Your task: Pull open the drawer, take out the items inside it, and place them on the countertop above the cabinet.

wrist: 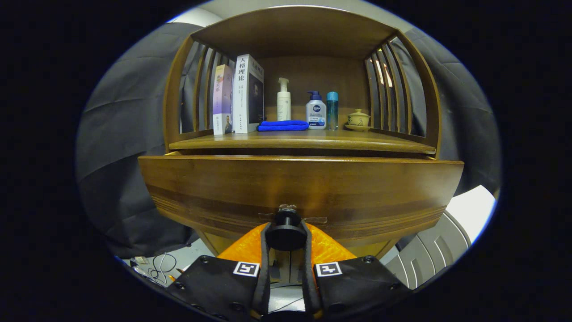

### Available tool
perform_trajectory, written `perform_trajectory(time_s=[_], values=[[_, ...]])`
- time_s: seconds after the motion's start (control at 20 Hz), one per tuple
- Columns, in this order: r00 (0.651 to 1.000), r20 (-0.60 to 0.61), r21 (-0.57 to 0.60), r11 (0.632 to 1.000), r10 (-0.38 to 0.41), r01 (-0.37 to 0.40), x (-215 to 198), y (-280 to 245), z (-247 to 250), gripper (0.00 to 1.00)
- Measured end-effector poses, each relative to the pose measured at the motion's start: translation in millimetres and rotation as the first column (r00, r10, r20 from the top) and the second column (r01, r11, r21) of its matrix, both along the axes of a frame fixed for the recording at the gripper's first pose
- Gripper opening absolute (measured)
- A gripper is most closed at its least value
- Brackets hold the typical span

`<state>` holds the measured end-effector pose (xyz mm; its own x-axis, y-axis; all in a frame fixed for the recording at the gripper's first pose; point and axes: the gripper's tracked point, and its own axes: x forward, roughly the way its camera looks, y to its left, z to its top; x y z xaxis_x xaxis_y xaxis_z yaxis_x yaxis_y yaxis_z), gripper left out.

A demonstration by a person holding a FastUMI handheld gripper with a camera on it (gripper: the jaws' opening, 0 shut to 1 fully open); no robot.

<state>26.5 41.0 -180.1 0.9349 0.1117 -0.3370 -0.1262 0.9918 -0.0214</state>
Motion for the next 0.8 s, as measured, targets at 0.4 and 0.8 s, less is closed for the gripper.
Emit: perform_trajectory(time_s=[0.4,0.8], values=[[1.0,0.014,0.004,1.0,0.015,-0.015,-35,-2,1,0.32],[1.0,-0.003,0.024,0.999,0.031,-0.031,-61,-4,0,0.32]])
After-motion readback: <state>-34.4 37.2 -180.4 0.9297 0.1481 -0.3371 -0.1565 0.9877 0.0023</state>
